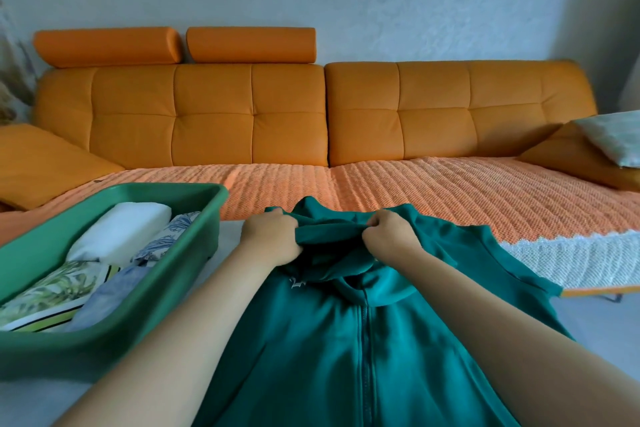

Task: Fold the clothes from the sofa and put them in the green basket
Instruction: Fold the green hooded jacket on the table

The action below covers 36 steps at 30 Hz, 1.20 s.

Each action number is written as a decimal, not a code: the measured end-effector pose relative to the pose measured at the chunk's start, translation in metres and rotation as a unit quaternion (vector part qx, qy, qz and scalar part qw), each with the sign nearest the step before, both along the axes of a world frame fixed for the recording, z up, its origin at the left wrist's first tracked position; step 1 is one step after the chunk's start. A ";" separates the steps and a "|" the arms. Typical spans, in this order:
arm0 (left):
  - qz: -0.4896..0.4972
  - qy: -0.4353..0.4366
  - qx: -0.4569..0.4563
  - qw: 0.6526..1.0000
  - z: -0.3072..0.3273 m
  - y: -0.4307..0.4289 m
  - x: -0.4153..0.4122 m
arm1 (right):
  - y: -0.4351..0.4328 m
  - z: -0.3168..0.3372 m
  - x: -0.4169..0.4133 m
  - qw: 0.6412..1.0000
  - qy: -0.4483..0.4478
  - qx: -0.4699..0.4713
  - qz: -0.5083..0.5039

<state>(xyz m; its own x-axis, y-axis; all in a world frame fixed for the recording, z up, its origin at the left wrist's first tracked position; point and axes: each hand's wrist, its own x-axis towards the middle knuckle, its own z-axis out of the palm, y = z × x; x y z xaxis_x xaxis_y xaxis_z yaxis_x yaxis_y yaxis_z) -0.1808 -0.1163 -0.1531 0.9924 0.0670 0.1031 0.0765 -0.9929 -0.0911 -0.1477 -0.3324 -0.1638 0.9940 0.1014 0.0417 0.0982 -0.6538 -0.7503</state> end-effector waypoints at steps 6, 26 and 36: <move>-0.082 -0.084 -0.133 0.984 0.016 -0.004 0.007 | 0.010 0.003 -0.013 0.959 -0.053 -0.257 0.110; -0.189 0.063 -0.133 0.971 -0.032 -0.005 0.000 | -0.053 -0.015 0.021 0.954 -0.054 -0.248 -0.161; -0.102 0.251 -0.128 0.954 -0.003 0.024 -0.011 | -0.009 -0.027 0.006 0.912 -0.076 -0.356 0.191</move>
<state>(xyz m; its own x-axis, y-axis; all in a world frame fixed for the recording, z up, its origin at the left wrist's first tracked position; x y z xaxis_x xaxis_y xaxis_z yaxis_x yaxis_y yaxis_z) -0.1914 -0.0925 -0.1565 0.9070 -0.1744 -0.3833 -0.1109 -0.9770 0.1822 -0.1415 -0.3416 -0.1903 0.8686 0.4943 -0.0361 0.4883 -0.8659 -0.1083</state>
